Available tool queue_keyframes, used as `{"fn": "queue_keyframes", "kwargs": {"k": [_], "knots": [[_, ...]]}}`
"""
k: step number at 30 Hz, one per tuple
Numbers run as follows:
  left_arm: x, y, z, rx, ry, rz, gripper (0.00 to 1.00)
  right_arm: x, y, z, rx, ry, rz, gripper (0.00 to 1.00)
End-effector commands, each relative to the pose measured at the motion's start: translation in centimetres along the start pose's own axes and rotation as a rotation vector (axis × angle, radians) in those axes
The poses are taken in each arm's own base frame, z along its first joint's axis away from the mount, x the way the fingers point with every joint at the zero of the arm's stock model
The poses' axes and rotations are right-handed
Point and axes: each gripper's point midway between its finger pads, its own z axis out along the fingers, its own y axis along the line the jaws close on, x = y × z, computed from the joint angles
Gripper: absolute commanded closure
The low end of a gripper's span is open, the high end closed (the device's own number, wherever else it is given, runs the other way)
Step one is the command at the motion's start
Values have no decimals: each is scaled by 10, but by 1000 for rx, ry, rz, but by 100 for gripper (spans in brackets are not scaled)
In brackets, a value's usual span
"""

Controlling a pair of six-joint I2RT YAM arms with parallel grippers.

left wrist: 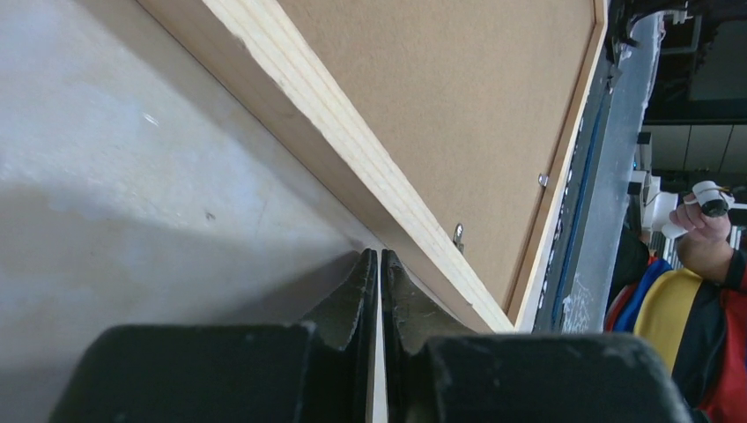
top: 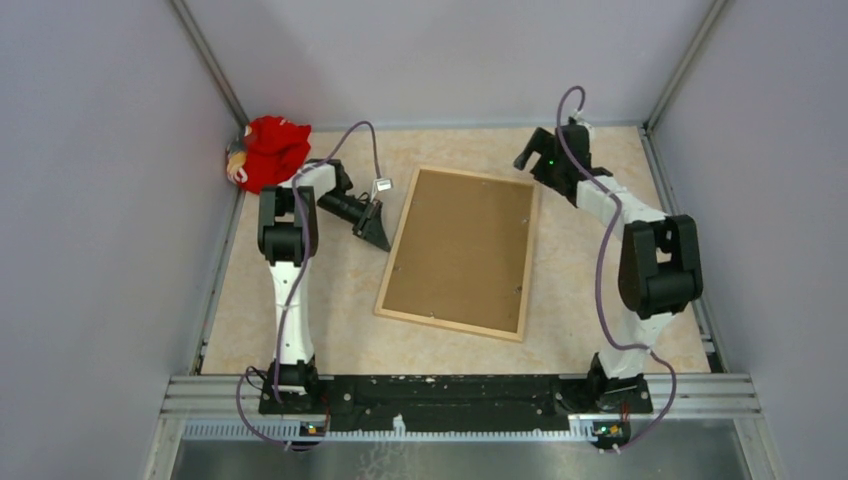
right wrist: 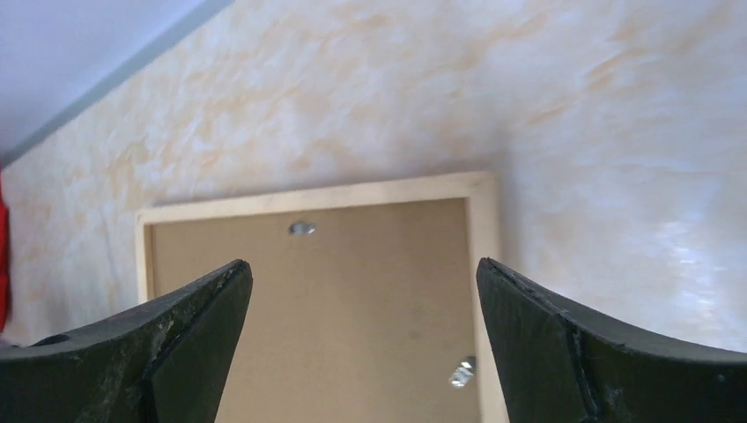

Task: Put the photo into the frame

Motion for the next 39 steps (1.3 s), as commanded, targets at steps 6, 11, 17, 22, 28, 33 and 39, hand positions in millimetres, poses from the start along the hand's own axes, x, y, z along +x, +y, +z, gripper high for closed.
{"fn": "queue_keyframes", "kwargs": {"k": [6, 11, 17, 22, 28, 33, 39], "knots": [[15, -18, -15, -71, 86, 110, 90, 19, -48, 16, 111, 45, 41, 1], [32, -22, -5, -88, 159, 135, 90, 33, -14, 34, 8, 113, 41, 1], [53, -36, 22, -60, 264, 169, 90, 49, 45, 56, -118, 187, 11, 1], [64, -60, 53, 9, 341, 213, 88, 78, 116, 75, -282, 288, -34, 1], [81, -97, 86, 128, 458, 284, 75, 121, 193, 72, -509, 446, -86, 1], [82, -113, 73, 126, 490, 353, 61, 118, 196, 68, -521, 441, -120, 1], [49, -113, 31, -32, 442, 456, 55, 58, 202, 57, -523, 306, -142, 1]]}}
